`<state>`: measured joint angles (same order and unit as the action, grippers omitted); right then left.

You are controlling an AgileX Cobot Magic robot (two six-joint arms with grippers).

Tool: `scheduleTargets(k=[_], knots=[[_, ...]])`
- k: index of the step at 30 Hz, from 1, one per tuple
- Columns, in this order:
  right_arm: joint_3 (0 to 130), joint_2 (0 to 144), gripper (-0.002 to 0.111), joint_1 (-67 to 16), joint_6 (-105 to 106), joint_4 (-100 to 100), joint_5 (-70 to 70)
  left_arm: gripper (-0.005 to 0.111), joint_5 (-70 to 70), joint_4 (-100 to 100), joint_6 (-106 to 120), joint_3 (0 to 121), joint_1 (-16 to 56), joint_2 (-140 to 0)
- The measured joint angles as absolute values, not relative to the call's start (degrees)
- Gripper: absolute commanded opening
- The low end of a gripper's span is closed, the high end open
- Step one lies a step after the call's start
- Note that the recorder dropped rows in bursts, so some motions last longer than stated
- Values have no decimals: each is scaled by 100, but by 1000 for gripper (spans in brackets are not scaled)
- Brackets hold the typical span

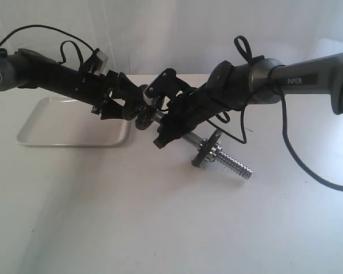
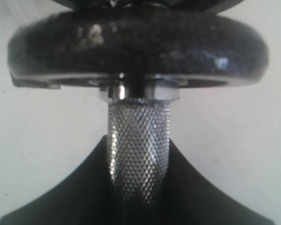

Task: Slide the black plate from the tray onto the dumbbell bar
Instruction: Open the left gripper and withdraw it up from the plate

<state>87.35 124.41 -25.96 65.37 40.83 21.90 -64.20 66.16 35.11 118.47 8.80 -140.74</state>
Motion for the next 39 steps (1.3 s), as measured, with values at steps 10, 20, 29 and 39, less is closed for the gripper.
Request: scheduleTargets(k=[10, 20, 29, 39], knots=[[8735, 12441, 0, -2596, 6537, 4104, 2190, 40, -6420, 6625, 3732, 11847, 880, -14074], [8735, 12453, 0, -2596, 6496, 4125, 2130, 105, -6454, 6754, 4211, 11847, 858, -14074], [8738, 12758, 0, -2586, 6365, 4256, 1897, 105, -6454, 6499, 4369, 12071, 836, -14039], [8772, 12779, 0, -2576, 6405, 4235, 2073, 104, -6454, 5722, 4007, 12948, 347, -14026]])
